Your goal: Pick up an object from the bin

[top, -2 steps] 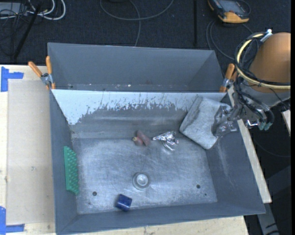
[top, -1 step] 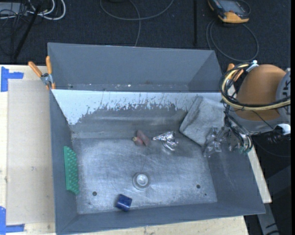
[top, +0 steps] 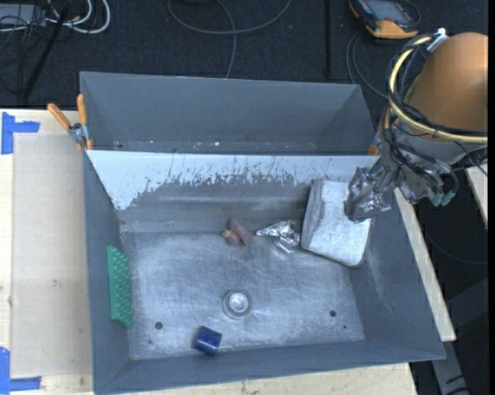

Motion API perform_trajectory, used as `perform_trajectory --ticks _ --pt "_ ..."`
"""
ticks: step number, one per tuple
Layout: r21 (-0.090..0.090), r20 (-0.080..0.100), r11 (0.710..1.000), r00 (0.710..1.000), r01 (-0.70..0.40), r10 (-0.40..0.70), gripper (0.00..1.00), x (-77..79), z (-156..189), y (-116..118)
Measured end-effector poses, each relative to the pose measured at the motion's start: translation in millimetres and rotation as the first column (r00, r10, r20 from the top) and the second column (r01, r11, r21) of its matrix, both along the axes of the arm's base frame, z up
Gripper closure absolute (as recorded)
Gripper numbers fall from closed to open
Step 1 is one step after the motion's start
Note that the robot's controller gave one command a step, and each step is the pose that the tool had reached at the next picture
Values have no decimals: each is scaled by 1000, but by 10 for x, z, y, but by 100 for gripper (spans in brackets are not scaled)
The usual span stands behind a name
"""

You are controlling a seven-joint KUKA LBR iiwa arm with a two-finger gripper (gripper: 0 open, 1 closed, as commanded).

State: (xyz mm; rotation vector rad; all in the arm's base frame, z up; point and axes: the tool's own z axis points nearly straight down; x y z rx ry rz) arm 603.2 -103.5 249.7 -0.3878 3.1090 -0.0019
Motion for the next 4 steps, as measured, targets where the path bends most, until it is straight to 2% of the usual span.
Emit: perform_trajectory --ticks 1,2,3,4 --pt "1 -16 973 973 231 -231 100 -437 -1308 -113" --pt "1 -9 974 974 227 -227 0 -417 -1275 -111" --pt "1 9 962 962 272 -272 0 -151 -1476 151" --pt "0 2 936 936 352 -352 0 2 -1526 285"
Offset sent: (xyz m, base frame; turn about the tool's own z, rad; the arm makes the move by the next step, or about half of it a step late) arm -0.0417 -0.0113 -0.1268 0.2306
